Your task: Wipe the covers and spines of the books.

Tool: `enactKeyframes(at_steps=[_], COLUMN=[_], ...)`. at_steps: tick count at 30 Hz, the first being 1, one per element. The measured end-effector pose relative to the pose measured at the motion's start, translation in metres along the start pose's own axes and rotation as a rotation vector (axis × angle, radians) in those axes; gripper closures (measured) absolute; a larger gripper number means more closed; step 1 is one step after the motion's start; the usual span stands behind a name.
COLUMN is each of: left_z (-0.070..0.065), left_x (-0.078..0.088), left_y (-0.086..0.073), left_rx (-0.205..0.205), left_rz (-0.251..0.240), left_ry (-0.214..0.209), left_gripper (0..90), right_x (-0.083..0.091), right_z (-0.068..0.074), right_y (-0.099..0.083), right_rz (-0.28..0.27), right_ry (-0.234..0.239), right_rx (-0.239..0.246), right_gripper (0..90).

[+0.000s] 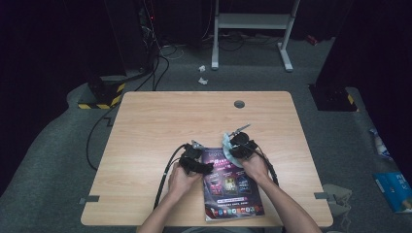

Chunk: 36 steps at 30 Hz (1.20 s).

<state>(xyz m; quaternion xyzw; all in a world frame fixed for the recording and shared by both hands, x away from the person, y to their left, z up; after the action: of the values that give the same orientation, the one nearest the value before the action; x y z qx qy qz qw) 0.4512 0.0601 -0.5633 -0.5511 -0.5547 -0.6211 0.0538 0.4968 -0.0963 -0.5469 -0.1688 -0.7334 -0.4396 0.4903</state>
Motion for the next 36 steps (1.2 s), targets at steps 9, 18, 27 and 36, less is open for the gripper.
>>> enactKeyframes(at_steps=[9,18,27,36], left_z=[0.000,0.000,-0.001,0.000], left_x=[0.000,-0.001,-0.001,-0.001], left_y=[0.001,0.001,0.000,0.000], left_rx=[-0.004,-0.014,-0.008,-0.011], left_rz=[0.010,0.005,-0.001,0.001], left_ry=[0.007,0.013,0.008,0.008], left_gripper=[27.5,27.5,27.6,27.5], right_x=[-0.007,-0.012,-0.016,-0.012], right_z=[0.039,0.074,0.056,0.020], right_y=[0.021,0.043,0.040,0.026], right_rz=[-0.023,-0.040,-0.034,-0.013], right_ry=[0.094,0.156,0.100,0.024], right_rx=[0.028,0.088,0.073,0.024], right_gripper=[82.4,82.5,82.7,82.7])
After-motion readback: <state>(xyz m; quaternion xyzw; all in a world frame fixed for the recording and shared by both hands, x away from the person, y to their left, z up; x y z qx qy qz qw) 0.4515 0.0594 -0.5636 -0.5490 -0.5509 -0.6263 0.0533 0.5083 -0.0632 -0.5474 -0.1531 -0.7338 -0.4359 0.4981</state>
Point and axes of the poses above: each handheld gripper's, and its own axes: x roughly backward along the jaws, y roughly out of its top, z roughly to its left, the point moved 7 cm from there along -x, roughly forward along the jaws, and after that the axes turned 8 degrees about -y, right-handed, at the moved point
